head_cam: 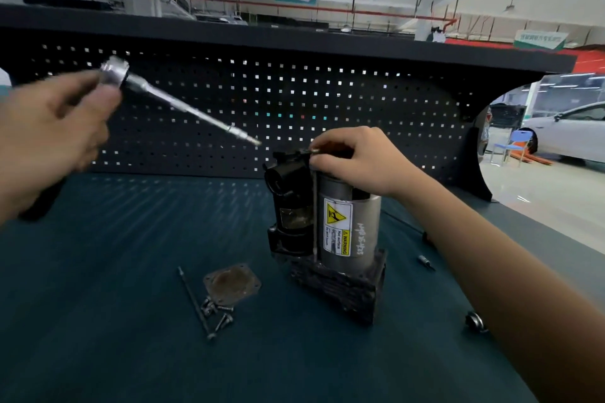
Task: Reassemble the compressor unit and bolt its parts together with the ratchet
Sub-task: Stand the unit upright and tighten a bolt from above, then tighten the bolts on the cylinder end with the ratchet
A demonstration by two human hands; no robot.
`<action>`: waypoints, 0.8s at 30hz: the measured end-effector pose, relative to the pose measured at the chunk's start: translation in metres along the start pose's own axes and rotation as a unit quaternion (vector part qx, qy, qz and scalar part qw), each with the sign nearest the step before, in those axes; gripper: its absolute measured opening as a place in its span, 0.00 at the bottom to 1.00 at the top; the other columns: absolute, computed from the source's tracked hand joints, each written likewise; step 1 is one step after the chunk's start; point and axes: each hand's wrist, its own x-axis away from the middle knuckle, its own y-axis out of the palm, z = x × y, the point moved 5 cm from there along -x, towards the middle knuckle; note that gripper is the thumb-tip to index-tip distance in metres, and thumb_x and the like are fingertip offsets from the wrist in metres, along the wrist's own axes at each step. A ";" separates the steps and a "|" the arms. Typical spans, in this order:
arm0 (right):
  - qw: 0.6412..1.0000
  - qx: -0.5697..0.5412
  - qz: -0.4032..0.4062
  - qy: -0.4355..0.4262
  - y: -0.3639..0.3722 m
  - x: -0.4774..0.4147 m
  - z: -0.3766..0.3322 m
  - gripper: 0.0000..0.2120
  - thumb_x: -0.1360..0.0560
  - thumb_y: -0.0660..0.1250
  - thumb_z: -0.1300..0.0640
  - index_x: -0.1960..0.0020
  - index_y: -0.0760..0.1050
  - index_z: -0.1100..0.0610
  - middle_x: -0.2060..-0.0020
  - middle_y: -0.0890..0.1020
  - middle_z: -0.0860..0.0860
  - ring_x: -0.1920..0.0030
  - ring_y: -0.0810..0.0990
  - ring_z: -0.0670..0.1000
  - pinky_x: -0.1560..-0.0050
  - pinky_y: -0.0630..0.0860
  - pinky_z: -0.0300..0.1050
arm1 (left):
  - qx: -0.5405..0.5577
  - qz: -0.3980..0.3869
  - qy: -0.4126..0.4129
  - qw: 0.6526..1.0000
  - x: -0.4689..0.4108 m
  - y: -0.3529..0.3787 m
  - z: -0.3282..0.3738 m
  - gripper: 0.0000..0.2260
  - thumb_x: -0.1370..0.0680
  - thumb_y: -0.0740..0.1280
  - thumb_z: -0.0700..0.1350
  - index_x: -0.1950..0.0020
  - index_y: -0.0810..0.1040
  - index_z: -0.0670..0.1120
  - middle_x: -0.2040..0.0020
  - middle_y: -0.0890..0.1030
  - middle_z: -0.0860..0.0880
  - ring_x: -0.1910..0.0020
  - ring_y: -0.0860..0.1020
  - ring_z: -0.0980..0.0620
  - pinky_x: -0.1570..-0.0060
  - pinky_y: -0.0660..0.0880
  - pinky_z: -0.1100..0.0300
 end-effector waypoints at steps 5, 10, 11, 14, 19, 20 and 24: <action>0.999 -0.041 -0.021 0.020 0.000 -0.001 0.003 0.16 0.32 0.72 0.47 0.46 0.78 0.48 0.56 0.81 0.40 0.48 0.78 0.41 0.42 0.75 0.44 | 0.032 -0.042 0.084 0.995 -0.037 0.020 0.066 0.09 0.20 0.59 0.53 0.48 0.78 0.55 0.81 0.67 0.57 0.84 0.63 0.62 0.84 0.61 0.70; 0.998 -0.062 -0.015 0.022 -0.001 -0.004 0.006 0.14 0.31 0.70 0.49 0.46 0.76 0.45 0.60 0.81 0.36 0.47 0.78 0.43 0.41 0.73 0.47 | -0.041 -0.149 0.105 0.982 -0.055 0.044 0.092 0.18 0.25 0.60 0.59 0.37 0.74 0.57 0.80 0.69 0.57 0.82 0.65 0.61 0.80 0.63 0.65; 0.997 -0.069 -0.014 0.020 0.000 -0.005 0.006 0.12 0.31 0.69 0.51 0.48 0.75 0.43 0.62 0.81 0.35 0.48 0.78 0.43 0.41 0.73 0.47 | -0.065 -0.158 0.109 0.979 -0.057 0.047 0.095 0.23 0.27 0.60 0.61 0.34 0.72 0.56 0.80 0.69 0.57 0.82 0.65 0.61 0.79 0.63 0.64; 0.997 -0.078 -0.003 0.020 0.000 -0.006 0.006 0.10 0.28 0.63 0.54 0.56 0.72 0.37 0.68 0.80 0.34 0.56 0.77 0.40 0.48 0.73 0.44 | -0.102 -0.181 0.098 0.973 -0.061 0.053 0.099 0.23 0.26 0.58 0.60 0.33 0.71 0.54 0.81 0.68 0.57 0.84 0.64 0.60 0.79 0.61 0.63; 0.992 -0.120 0.010 0.044 -0.002 -0.005 0.007 0.16 0.23 0.53 0.56 0.58 0.74 0.38 0.59 0.81 0.40 0.59 0.77 0.45 0.57 0.72 0.42 | -0.135 -0.179 0.114 0.968 -0.064 0.056 0.111 0.16 0.23 0.59 0.57 0.38 0.74 0.56 0.75 0.66 0.53 0.83 0.64 0.60 0.77 0.62 0.62; 0.991 -0.122 0.008 0.048 -0.003 -0.006 0.006 0.16 0.22 0.53 0.55 0.57 0.75 0.39 0.59 0.82 0.41 0.60 0.77 0.44 0.60 0.72 0.39 | -0.143 -0.184 0.113 0.966 -0.064 0.055 0.113 0.14 0.22 0.59 0.56 0.39 0.74 0.57 0.75 0.66 0.53 0.83 0.64 0.59 0.78 0.62 0.63; 0.994 -0.070 0.010 0.083 -0.006 -0.018 0.002 0.24 0.20 0.50 0.46 0.52 0.79 0.61 0.62 0.83 0.50 0.62 0.77 0.50 0.63 0.71 0.39 | -0.199 -0.209 0.151 0.946 -0.065 0.056 0.130 0.09 0.21 0.57 0.54 0.43 0.73 0.60 0.76 0.66 0.51 0.82 0.65 0.57 0.80 0.63 0.64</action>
